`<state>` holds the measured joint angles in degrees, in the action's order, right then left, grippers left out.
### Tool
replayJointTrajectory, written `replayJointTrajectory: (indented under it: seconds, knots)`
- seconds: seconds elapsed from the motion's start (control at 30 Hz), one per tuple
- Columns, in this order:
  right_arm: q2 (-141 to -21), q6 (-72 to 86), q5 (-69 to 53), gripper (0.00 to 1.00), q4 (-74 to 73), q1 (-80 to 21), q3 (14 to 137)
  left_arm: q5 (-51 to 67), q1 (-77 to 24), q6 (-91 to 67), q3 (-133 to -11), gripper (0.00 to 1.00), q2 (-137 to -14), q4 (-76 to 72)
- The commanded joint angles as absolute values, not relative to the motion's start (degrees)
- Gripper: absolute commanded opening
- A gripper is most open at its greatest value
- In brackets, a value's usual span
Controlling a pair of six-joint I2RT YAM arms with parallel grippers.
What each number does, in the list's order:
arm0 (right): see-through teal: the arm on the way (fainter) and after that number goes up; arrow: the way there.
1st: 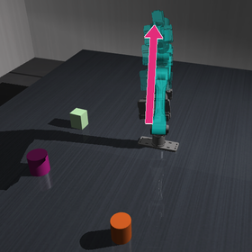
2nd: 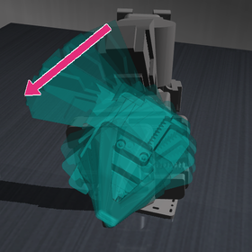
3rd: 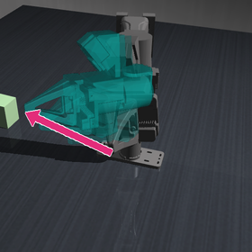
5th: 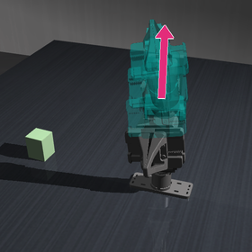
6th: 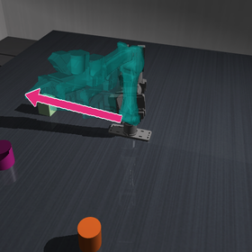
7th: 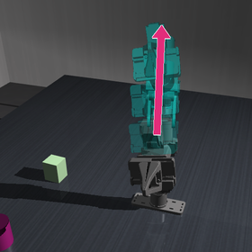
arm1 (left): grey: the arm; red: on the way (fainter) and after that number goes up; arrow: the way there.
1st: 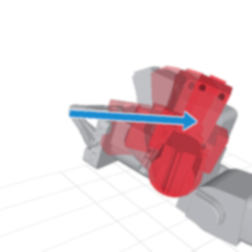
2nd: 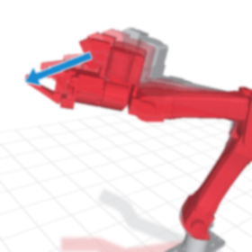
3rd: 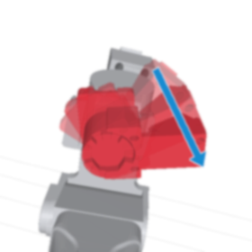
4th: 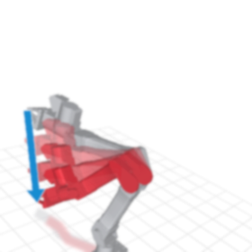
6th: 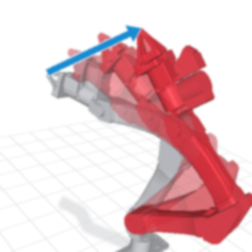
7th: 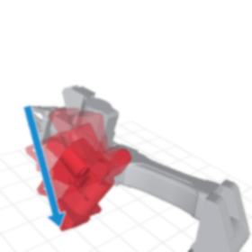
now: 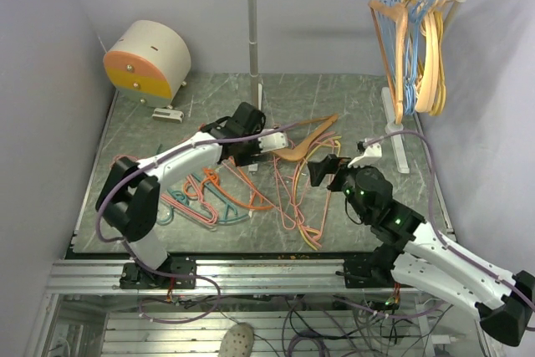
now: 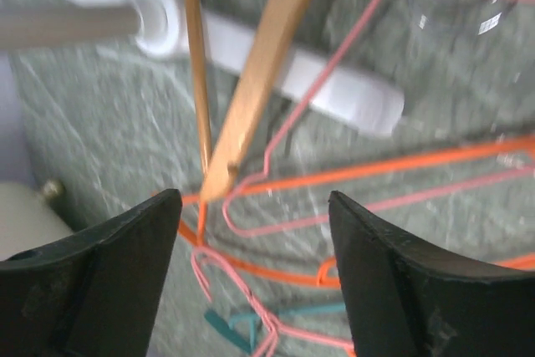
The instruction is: Organize the hangers
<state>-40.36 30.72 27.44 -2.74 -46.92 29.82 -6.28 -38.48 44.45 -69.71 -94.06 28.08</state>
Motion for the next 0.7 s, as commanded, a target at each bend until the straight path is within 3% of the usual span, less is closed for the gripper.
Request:
replayJointTrajectory:
  seconds: [0.0,0.23,0.47,0.67]
  knots:
    - [-36.47,31.61,31.89,1.00,-8.96,-46.67,31.71,3.43,-39.72,45.07,-76.08,0.79,-98.28,21.43]
    - [-30.78,32.61,34.06,1.00,-16.11,-46.65,34.76,19.79,-39.72,48.55,-87.53,0.80,-107.81,32.61]
    - [-23.16,34.40,35.14,1.00,-19.42,-46.65,33.32,22.49,-39.72,49.68,-96.79,0.87,-115.73,39.20]
    - [-21.18,35.05,36.27,1.00,-22.14,-46.69,33.88,23.05,-39.37,52.46,-106.24,0.86,-122.72,48.91]
